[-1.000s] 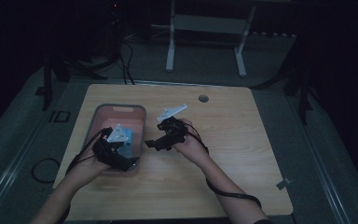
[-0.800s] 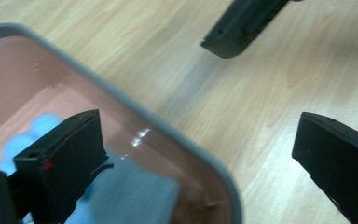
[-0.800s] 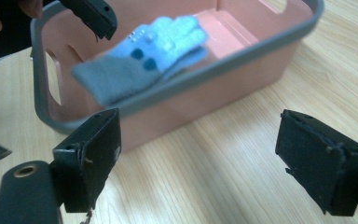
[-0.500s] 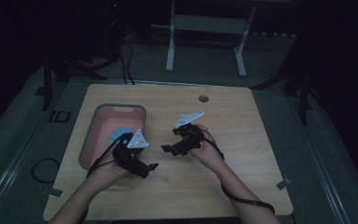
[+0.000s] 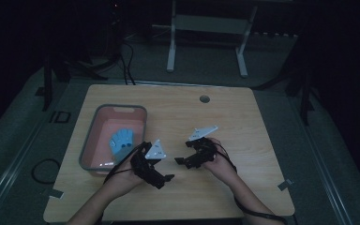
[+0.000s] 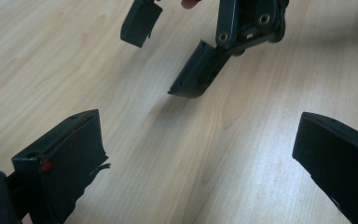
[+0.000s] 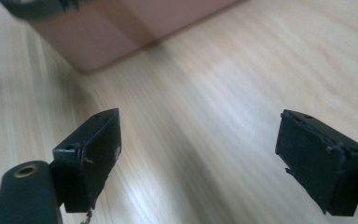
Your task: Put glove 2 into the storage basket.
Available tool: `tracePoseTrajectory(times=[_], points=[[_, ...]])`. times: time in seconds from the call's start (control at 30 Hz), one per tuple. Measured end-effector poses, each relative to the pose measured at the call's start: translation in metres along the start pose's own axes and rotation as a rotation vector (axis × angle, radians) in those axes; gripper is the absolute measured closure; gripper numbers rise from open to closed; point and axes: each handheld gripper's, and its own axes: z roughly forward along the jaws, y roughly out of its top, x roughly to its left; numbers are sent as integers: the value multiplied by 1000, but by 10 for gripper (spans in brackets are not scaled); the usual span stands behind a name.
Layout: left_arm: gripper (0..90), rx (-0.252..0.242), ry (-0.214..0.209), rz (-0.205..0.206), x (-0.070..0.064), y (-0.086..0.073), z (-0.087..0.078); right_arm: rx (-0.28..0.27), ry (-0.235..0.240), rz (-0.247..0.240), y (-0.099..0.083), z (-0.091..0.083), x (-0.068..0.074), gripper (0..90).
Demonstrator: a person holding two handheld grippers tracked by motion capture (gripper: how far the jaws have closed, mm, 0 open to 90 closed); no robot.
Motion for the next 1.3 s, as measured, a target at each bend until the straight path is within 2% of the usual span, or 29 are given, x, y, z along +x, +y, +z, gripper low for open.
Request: tracePoseTrajectory(times=[0.1, 0.23, 0.3, 0.47, 0.6, 0.83, 1.1, 1.13, 1.17, 1.3], points=[[21, -18, -25, -4, -5, -1, 7, 4, 3, 2, -13, 0, -1, 141], [21, -21, -52, 11, -12, -2, 16, 1, -5, 13, -26, -2, -3, 141], [21, -20, -54, 21, -15, -3, 20, 0, -5, 11, -31, -4, -4, 141], [21, -18, -90, 45, -22, -5, 29, -7, -15, 20, -41, -11, -7, 141], [21, -29, -104, 36, -26, -6, 35, -8, -20, 19, -46, -15, -9, 141], [21, -38, -161, 60, -35, -13, 50, 0, -29, 40, -66, -24, -12, 141], [21, -50, -192, 73, -43, -19, 62, -32, -46, 63, -83, -37, -12, 141], [21, -44, -192, 85, -44, -20, 62, -37, -50, 64, -85, -38, -12, 141], [21, -48, -198, 96, -46, -22, 64, -41, -50, 65, -87, -39, -11, 141], [21, -44, -200, 98, -50, -25, 67, -53, -41, 78, -95, -43, -9, 140]])
